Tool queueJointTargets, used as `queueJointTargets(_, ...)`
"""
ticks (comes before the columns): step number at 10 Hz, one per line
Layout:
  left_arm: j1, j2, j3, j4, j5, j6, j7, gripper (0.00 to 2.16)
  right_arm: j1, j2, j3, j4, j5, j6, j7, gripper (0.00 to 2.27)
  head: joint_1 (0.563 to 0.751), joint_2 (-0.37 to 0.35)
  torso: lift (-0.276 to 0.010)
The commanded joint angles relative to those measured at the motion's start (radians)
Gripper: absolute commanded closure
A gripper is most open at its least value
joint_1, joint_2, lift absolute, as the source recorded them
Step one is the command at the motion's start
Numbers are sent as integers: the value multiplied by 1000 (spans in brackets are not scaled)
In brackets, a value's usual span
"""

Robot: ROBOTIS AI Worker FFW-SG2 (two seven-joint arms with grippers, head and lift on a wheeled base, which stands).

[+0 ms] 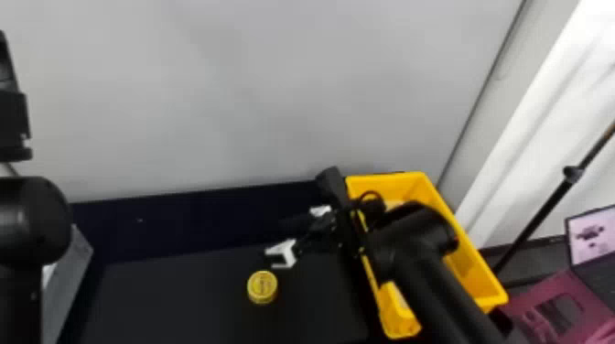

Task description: Pick up the round yellow can and place it in the yellow rectangular box

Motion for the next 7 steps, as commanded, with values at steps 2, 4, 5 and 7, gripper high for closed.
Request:
queueJointTargets(2,3,-1,1,8,5,-13,-1,75,16,13,104,126,-43,-55,-4,-2,694,-78,-5)
queueJointTargets(4,4,-1,2,10,7,-17,-1,75,16,13,122,147,-47,-56,-4,-2,694,-78,-5)
queueJointTargets(5,4,-2,1,10,7,-20,-1,75,14,12,132,149,-41,-59,-3,-2,694,-78,-5)
queueJointTargets(7,3,-5,-2,15,7,-26,-1,73,-12,-14,176,182,-34,-82,5,-2,694,-78,-5)
